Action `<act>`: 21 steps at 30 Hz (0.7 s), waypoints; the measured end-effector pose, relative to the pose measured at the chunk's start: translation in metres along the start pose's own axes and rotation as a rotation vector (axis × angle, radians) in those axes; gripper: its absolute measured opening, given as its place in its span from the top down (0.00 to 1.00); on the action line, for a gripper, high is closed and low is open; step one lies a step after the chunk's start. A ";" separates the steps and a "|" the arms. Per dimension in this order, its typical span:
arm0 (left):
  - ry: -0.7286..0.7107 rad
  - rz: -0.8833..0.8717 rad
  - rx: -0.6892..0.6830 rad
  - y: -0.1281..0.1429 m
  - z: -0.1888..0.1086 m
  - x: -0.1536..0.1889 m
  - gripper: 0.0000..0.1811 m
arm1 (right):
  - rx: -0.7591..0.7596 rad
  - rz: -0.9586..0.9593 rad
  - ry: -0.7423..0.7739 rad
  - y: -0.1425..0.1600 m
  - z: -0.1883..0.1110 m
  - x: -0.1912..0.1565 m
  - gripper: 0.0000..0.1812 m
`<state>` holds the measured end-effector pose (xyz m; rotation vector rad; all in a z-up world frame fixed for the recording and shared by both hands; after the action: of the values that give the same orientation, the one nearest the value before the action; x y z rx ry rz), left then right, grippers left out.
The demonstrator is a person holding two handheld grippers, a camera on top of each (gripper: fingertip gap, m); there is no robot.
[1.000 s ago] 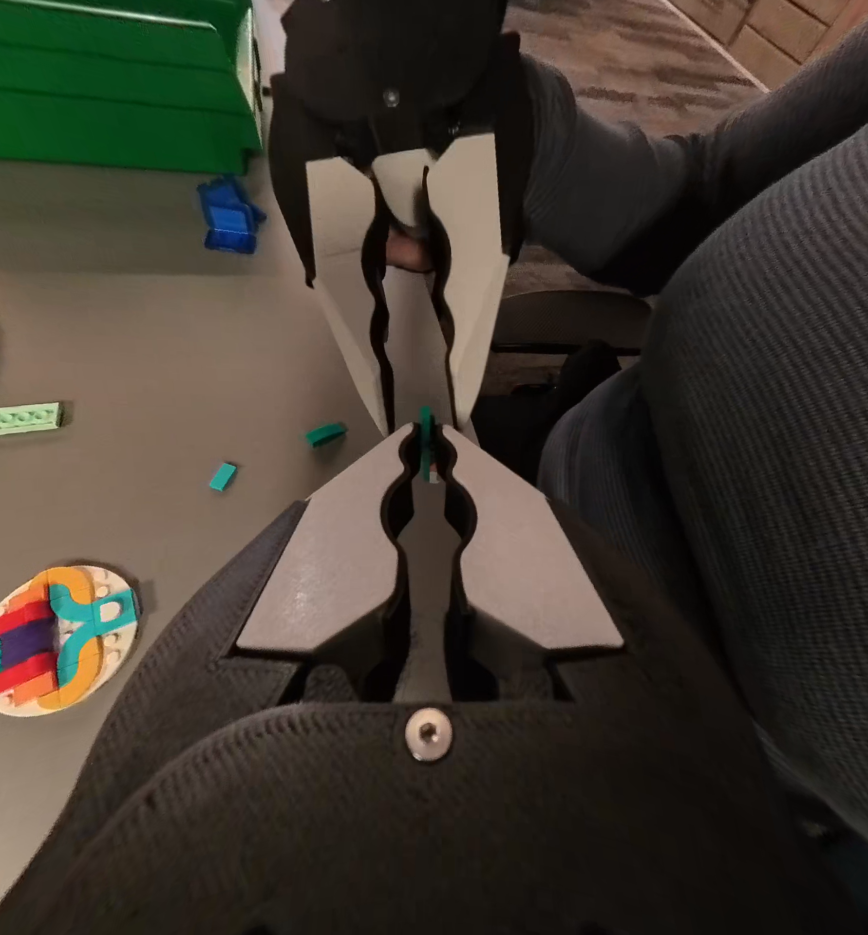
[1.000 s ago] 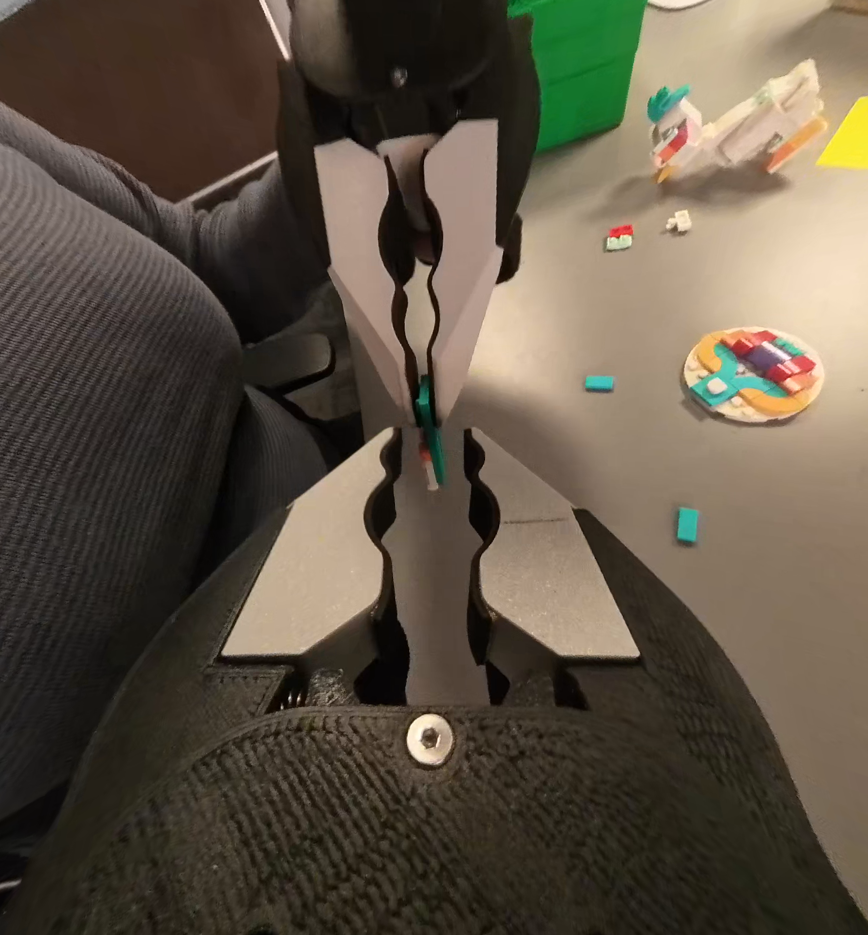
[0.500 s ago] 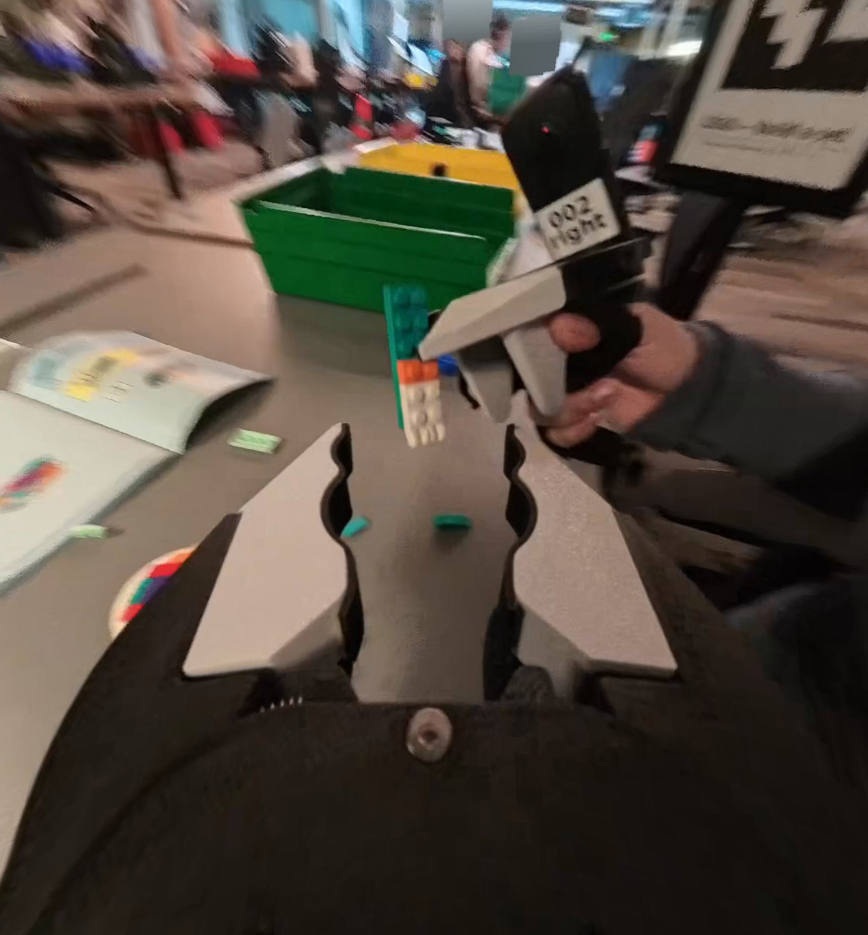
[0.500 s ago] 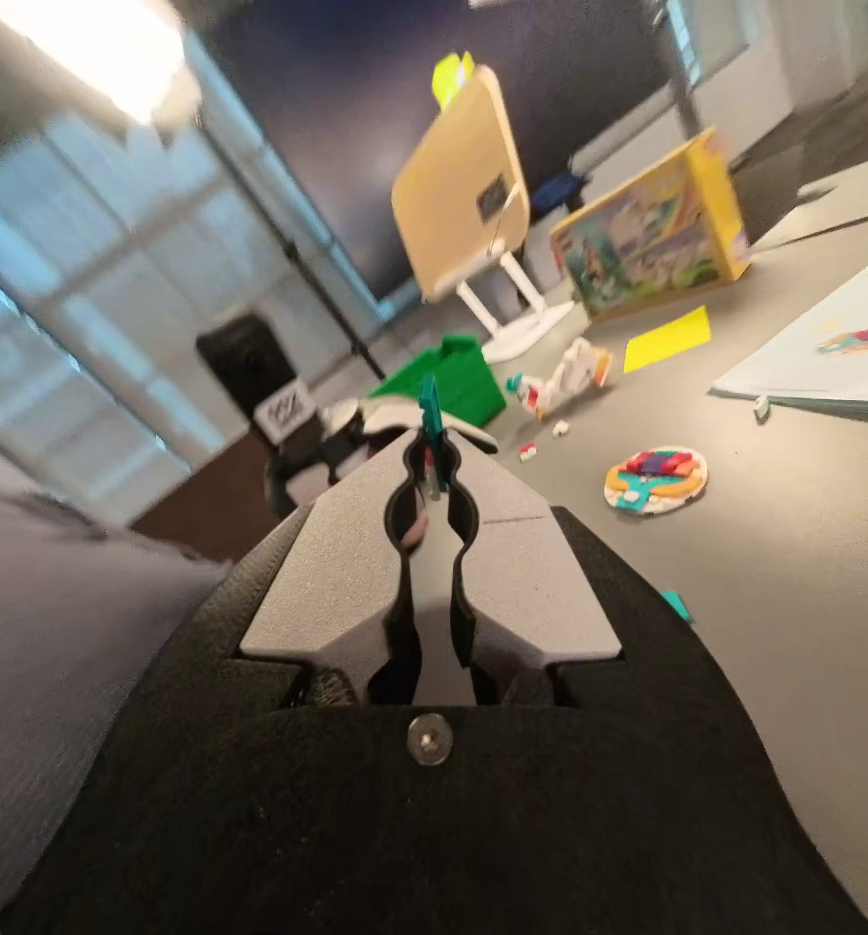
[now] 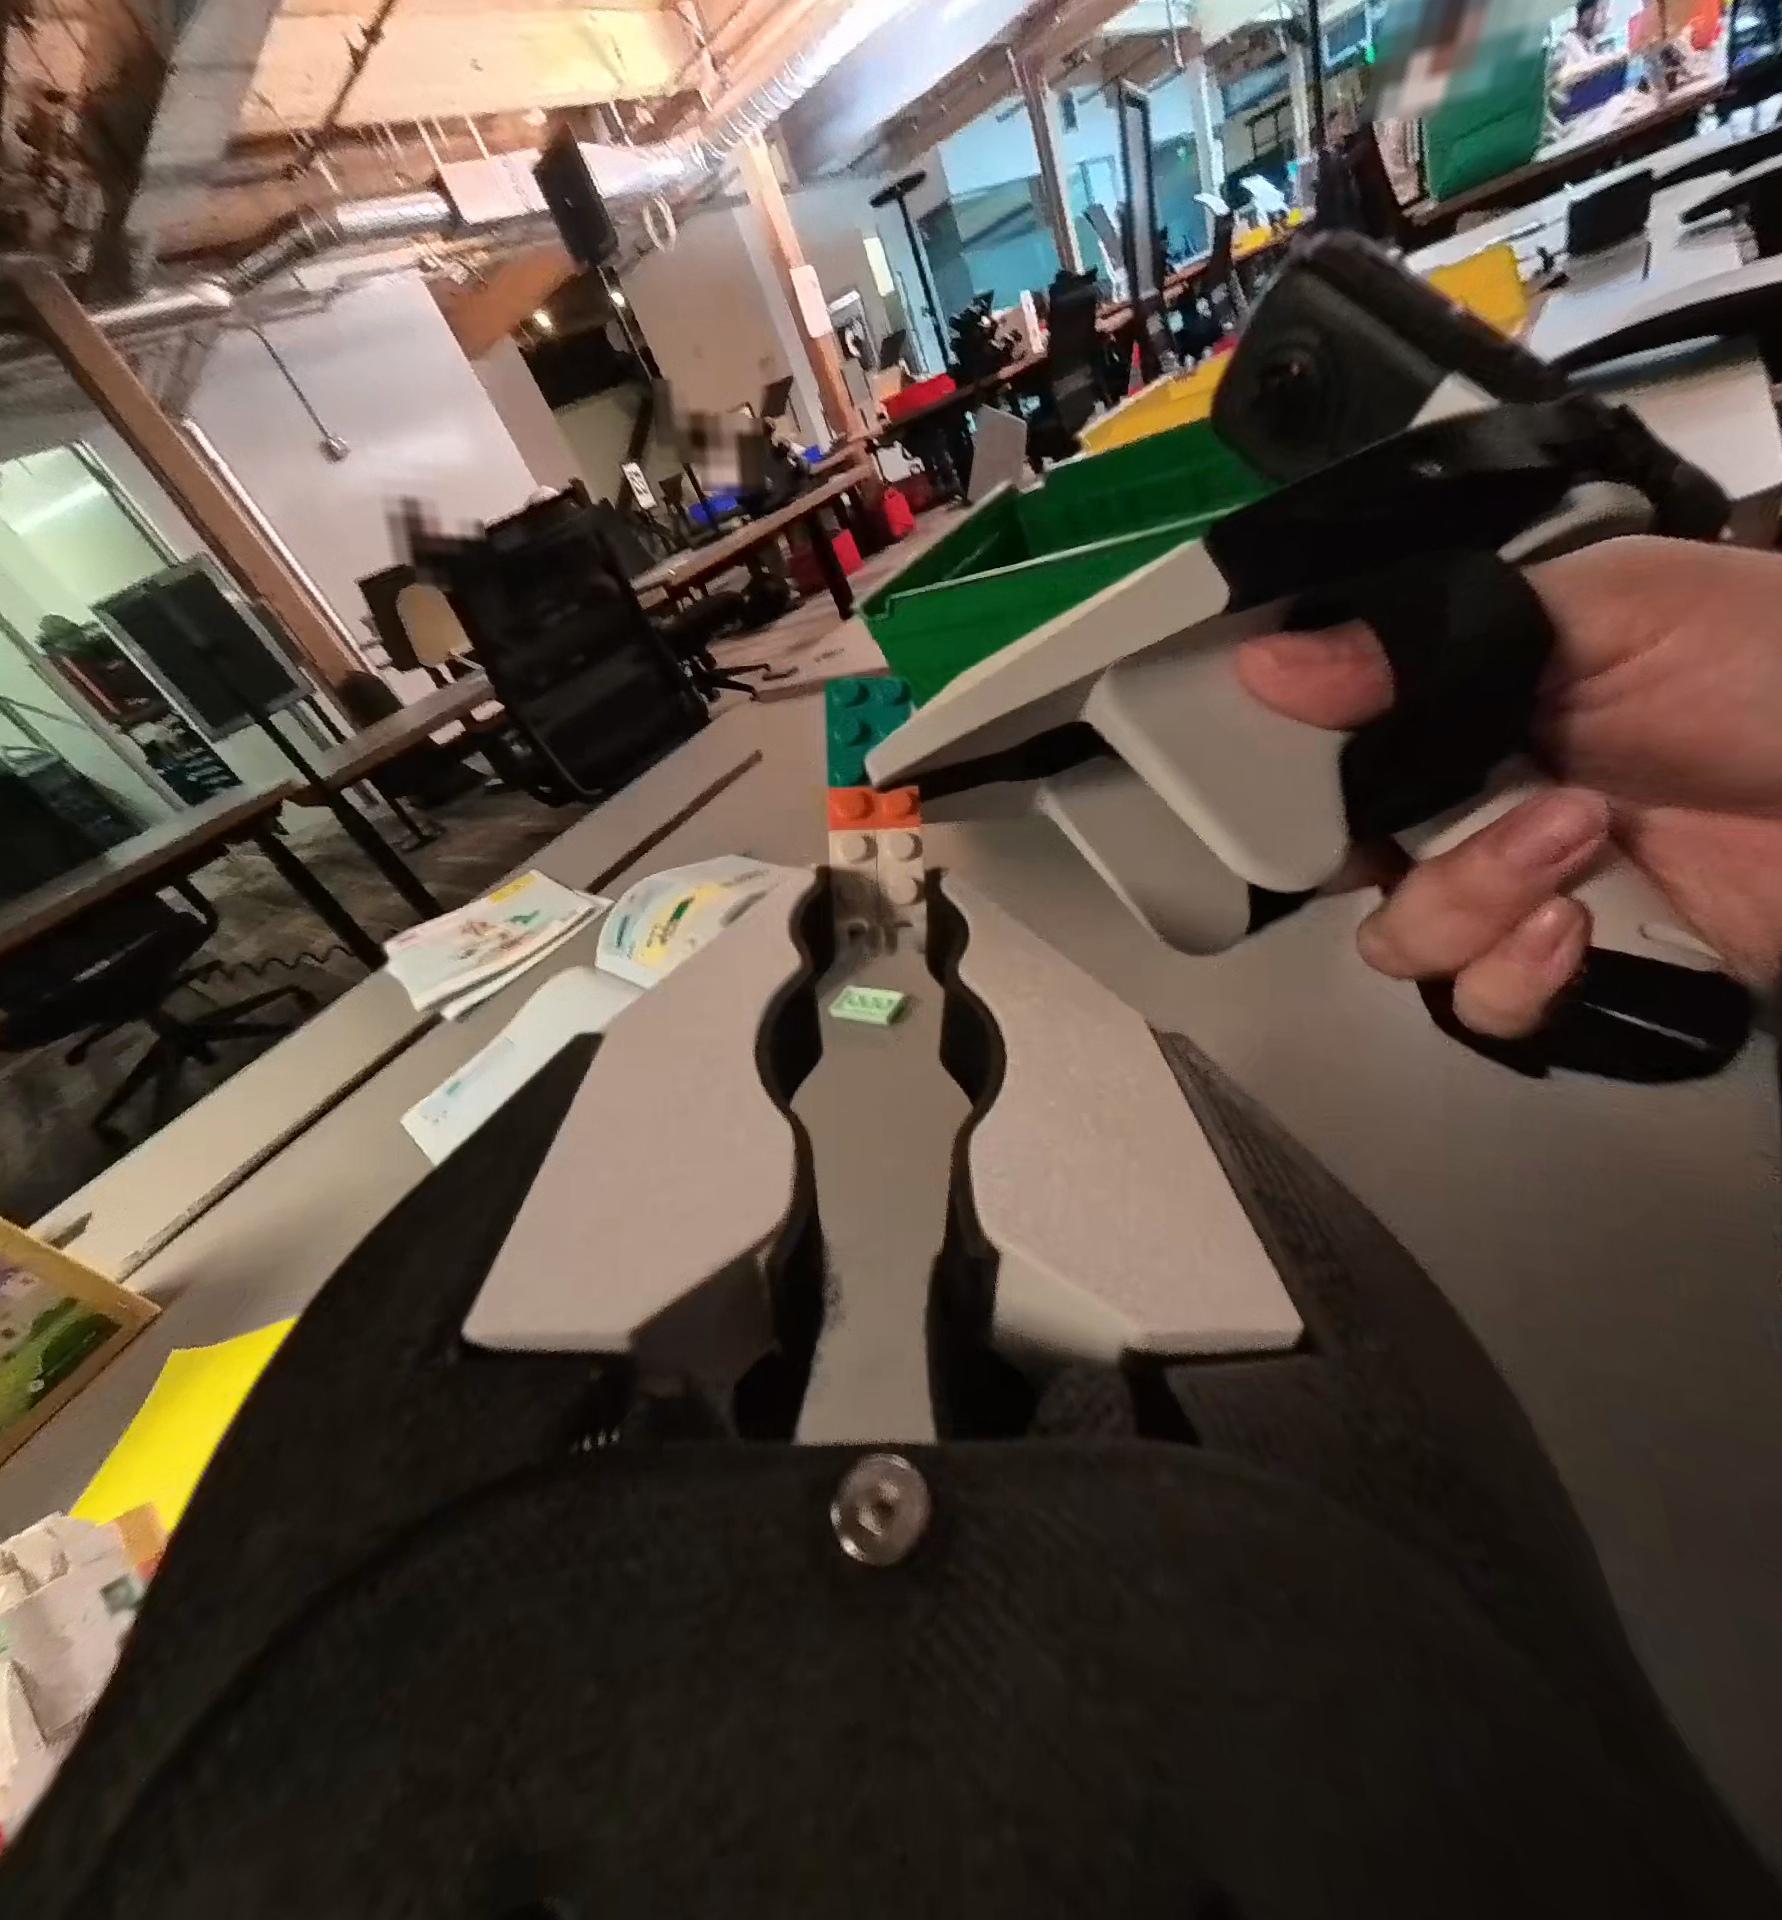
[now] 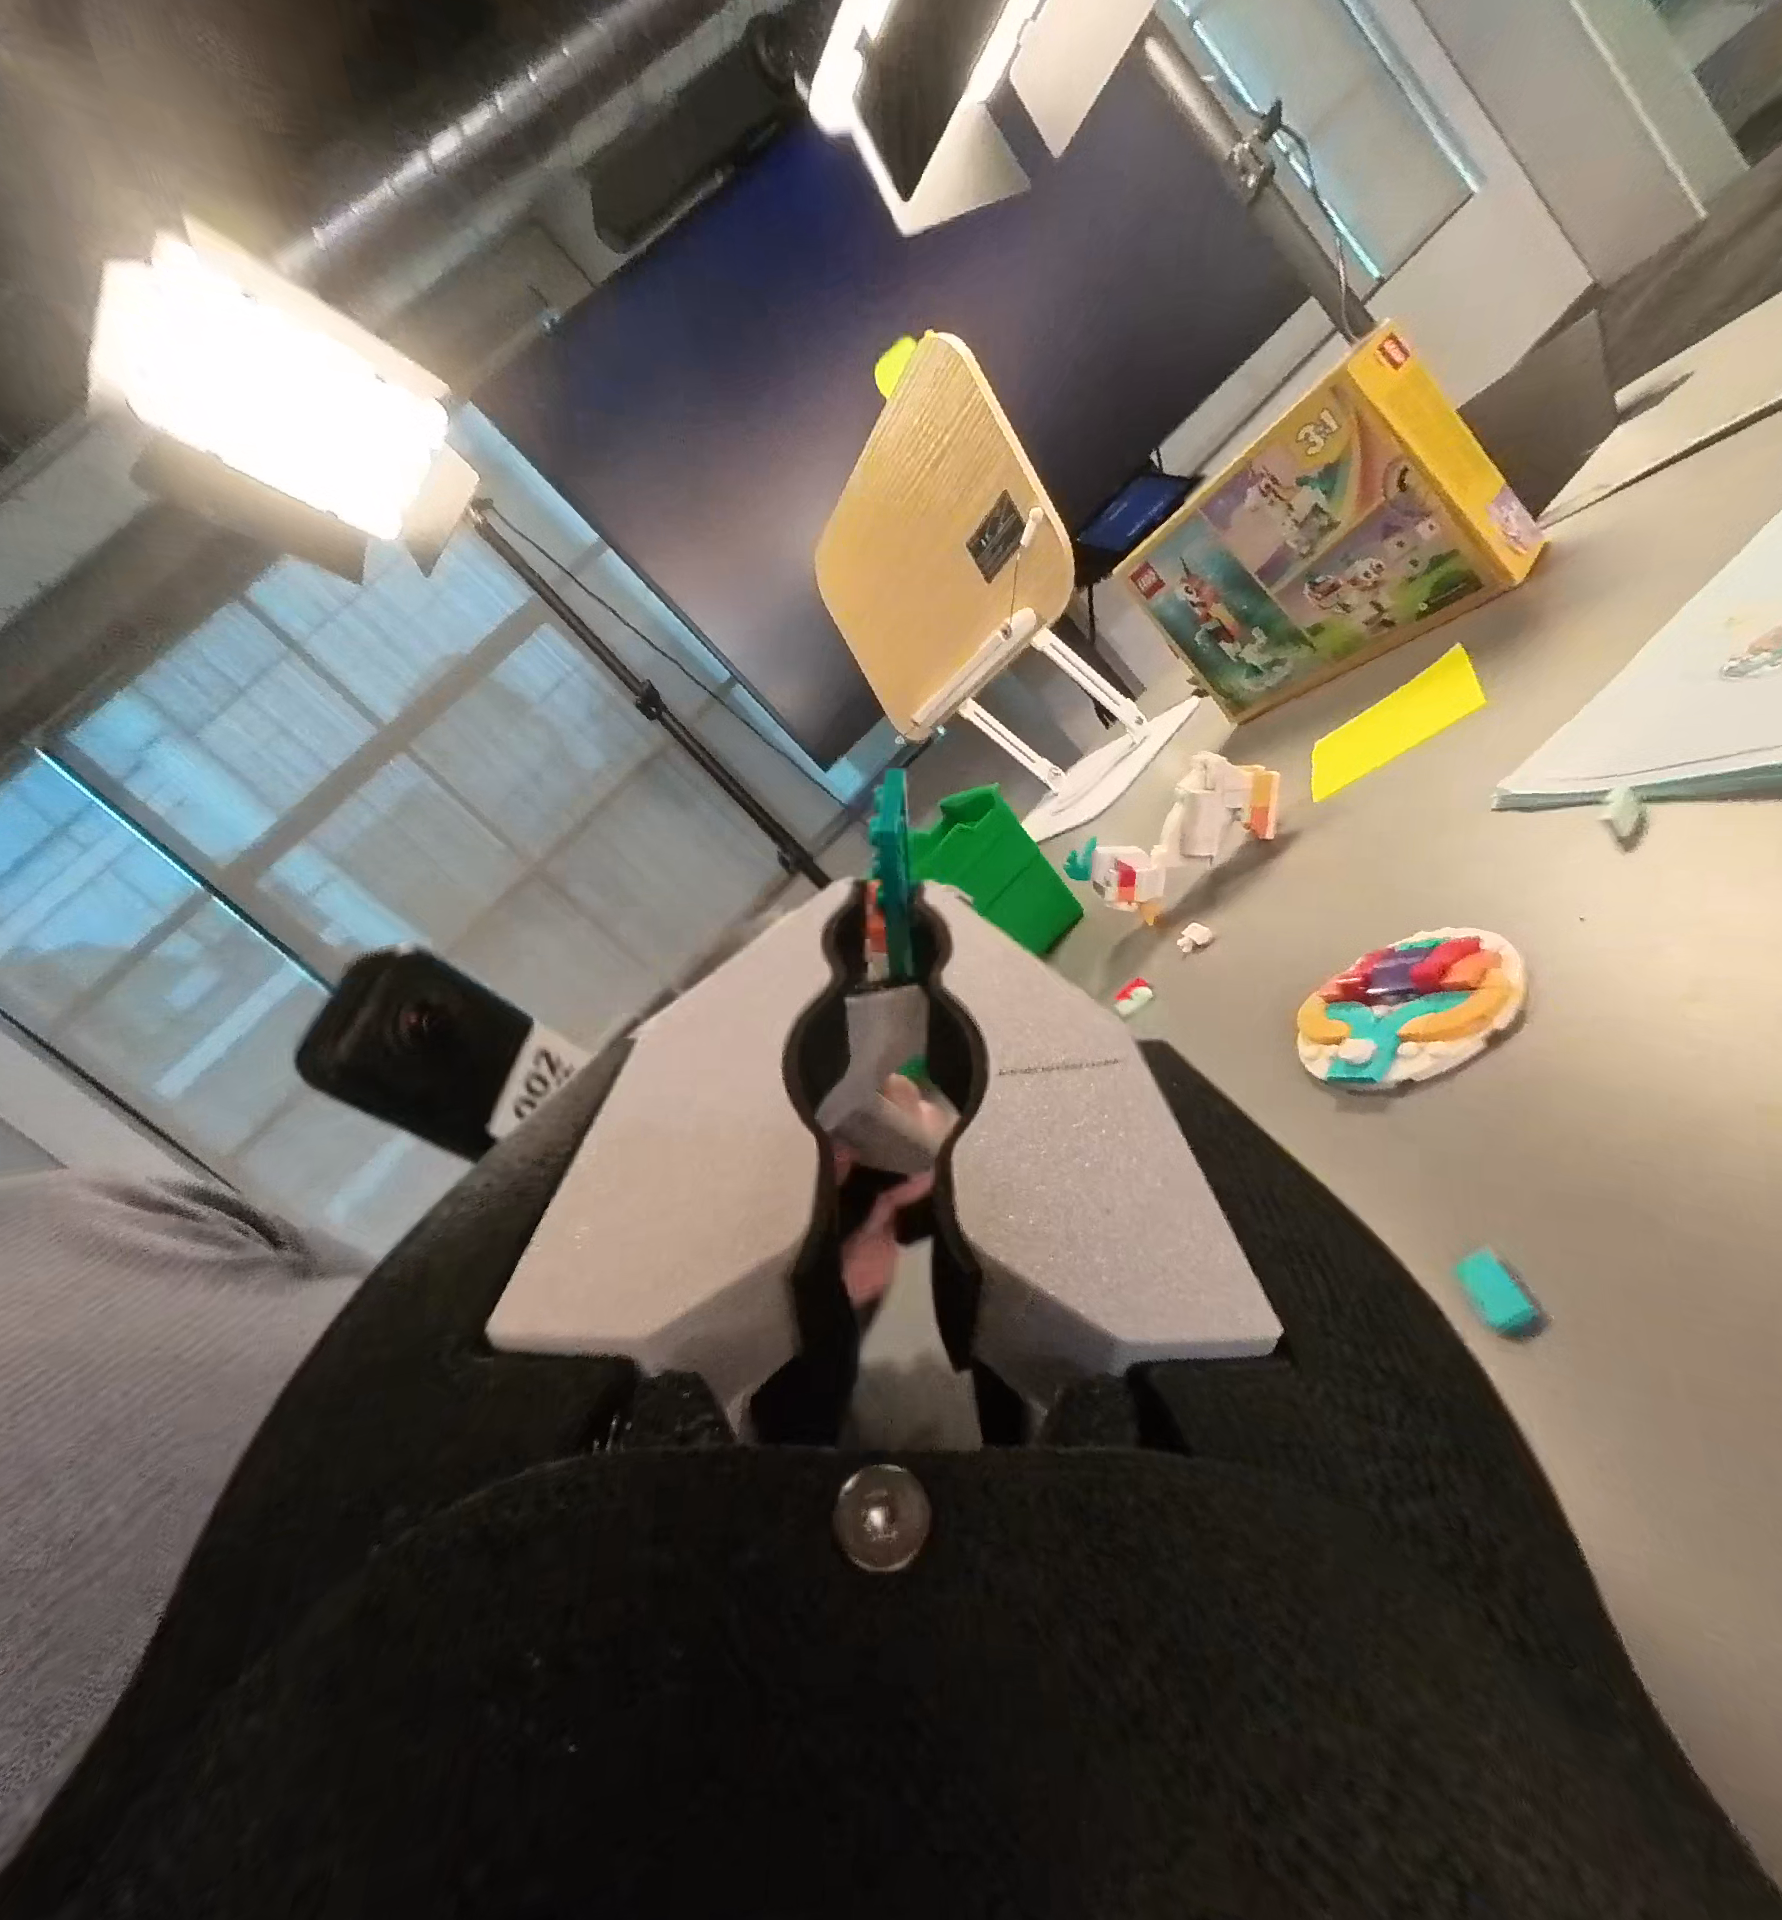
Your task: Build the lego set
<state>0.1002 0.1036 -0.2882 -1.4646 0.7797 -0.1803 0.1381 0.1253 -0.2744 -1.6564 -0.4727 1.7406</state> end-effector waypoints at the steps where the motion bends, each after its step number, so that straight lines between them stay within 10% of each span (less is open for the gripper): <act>1: 0.016 -0.012 -0.017 0.003 -0.002 -0.002 0.92 | -0.021 -0.046 0.013 -0.001 0.000 0.003 0.90; 10: 0.069 -0.064 -0.298 0.065 -0.028 -0.051 0.92 | -0.637 -0.548 0.663 -0.021 -0.007 0.141 0.79; 21: 0.112 -0.078 -0.328 0.080 -0.023 -0.045 0.91 | -0.651 -0.766 0.866 -0.009 0.013 0.173 0.92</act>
<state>0.0260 0.1218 -0.3444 -1.8093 0.8722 -0.2015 0.1347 0.2525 -0.3925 -2.0579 -1.1070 0.2435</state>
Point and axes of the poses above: each gripper's, where its closed fingertips meet, z out along the fingers, y out of its underside, x = y × z across the jaws, the point moved 3 cm from there along -z, back along the fingers, and after that the axes turned 9 degrees about y, right-handed, at the moved point
